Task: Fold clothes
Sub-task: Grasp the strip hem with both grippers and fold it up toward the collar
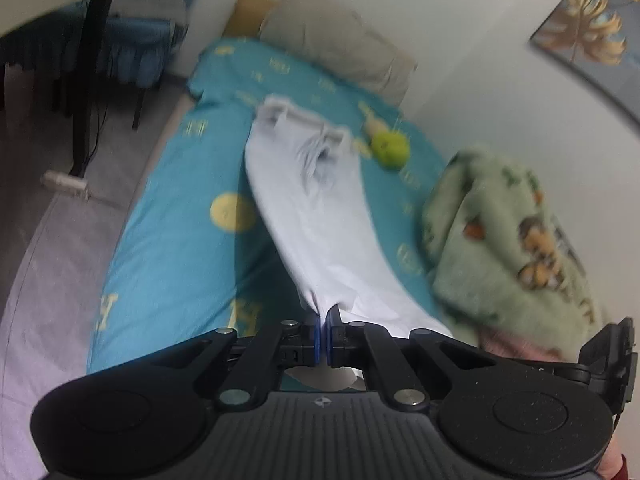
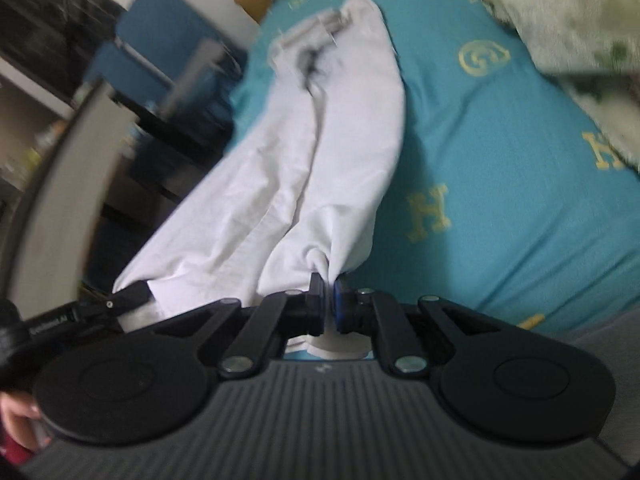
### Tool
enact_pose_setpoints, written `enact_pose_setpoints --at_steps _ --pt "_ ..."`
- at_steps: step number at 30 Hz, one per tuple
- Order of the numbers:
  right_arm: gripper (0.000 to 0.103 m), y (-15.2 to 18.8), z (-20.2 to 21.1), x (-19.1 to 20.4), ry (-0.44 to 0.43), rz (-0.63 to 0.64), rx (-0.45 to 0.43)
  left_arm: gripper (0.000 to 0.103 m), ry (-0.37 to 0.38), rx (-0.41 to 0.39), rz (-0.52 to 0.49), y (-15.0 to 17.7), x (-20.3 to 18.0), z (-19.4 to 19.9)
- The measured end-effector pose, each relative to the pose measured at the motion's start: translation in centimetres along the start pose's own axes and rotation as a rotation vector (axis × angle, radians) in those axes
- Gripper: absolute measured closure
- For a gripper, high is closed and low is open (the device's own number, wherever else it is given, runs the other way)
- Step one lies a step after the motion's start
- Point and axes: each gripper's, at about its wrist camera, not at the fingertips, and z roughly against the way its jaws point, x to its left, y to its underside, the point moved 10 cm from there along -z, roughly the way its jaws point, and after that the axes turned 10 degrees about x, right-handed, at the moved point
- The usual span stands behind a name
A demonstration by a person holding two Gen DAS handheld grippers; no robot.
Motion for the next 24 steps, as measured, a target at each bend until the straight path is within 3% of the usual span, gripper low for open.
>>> enact_pose_setpoints --at_steps 7,12,19,24 --pt "0.095 -4.7 7.5 4.2 -0.045 0.053 -0.138 0.101 0.076 -0.12 -0.016 -2.8 -5.1 5.6" --pt "0.095 -5.9 12.6 5.4 -0.061 0.085 -0.215 0.101 0.119 -0.165 -0.054 -2.1 -8.6 9.0" --pt "0.095 -1.2 16.2 5.2 -0.086 0.14 -0.235 0.101 0.151 -0.175 -0.088 3.4 -10.4 13.3" --pt "0.095 0.6 15.2 3.6 -0.087 0.112 -0.195 0.101 0.141 -0.163 -0.067 6.1 -9.9 12.7"
